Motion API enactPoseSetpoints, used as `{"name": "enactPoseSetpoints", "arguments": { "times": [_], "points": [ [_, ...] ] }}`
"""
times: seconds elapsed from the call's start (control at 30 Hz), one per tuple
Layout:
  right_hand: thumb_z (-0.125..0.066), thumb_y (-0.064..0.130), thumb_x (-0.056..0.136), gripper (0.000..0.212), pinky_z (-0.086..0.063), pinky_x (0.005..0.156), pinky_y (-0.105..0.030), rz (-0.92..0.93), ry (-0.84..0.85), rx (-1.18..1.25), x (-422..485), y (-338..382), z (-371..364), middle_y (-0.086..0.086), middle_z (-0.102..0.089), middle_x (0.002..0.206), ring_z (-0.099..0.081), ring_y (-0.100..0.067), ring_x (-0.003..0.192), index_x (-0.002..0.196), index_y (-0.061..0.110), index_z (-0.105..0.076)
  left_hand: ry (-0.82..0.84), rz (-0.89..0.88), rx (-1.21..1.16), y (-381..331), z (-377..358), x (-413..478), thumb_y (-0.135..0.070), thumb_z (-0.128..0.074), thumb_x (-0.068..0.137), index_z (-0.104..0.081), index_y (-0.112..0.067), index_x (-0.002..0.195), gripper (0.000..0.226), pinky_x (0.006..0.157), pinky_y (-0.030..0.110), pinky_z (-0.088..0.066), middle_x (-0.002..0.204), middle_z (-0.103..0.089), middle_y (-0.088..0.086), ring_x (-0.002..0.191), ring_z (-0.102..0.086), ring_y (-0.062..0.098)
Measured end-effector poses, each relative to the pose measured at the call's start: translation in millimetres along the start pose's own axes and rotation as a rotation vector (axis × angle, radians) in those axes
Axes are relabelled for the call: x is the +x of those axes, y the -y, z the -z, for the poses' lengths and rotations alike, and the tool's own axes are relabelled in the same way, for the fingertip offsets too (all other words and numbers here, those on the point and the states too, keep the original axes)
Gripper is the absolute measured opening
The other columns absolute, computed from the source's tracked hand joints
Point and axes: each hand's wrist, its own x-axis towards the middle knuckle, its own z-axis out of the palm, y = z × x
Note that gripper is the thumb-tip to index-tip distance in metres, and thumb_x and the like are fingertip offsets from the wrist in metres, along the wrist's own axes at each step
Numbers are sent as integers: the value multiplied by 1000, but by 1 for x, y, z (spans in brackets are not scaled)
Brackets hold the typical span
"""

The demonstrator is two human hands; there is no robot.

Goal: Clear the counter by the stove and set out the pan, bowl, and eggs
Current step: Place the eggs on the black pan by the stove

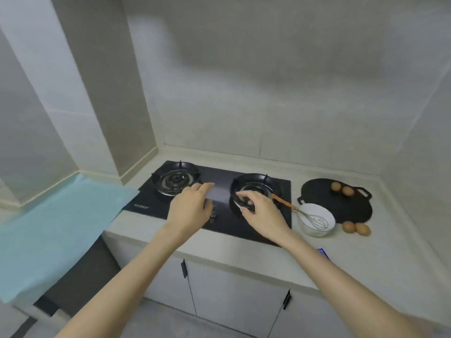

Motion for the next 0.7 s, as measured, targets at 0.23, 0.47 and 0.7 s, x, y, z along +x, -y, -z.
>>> {"name": "enactPoseSetpoints", "arguments": {
  "times": [0.23, 0.47, 0.7],
  "points": [
    [-57, 19, 91, 40, -38, 84, -20, -265, -176, -44, -67, -39, 41, 10, -53, 132, -50, -5, 109, 129, 29, -53, 117, -245, -152, -66, -36, 7, -28, -48, 93, -45, -26, 136, 43, 75, 38, -52, 114, -60, -3, 103, -56, 21],
    [-57, 16, 88, 40, -44, 79, -28, -431, -323, -27, -114, -77, 75, 12, -55, 106, -55, -4, 90, 123, 34, -56, 229, -348, -360, -131, -64, 14, -25, -52, 91, -51, -30, 129, 38, 83, 36, -54, 122, -61, -7, 111, -59, 15],
    [-56, 15, 88, 41, -48, 85, -31, -456, -332, -34, -127, -144, 102, 18, -51, 111, -55, -12, 106, 125, 31, -55, 260, -403, -341, -186, -112, 36, -28, -51, 92, -48, -29, 132, 41, 80, 31, -48, 124, -58, -8, 111, -56, 16]
  ]
}}
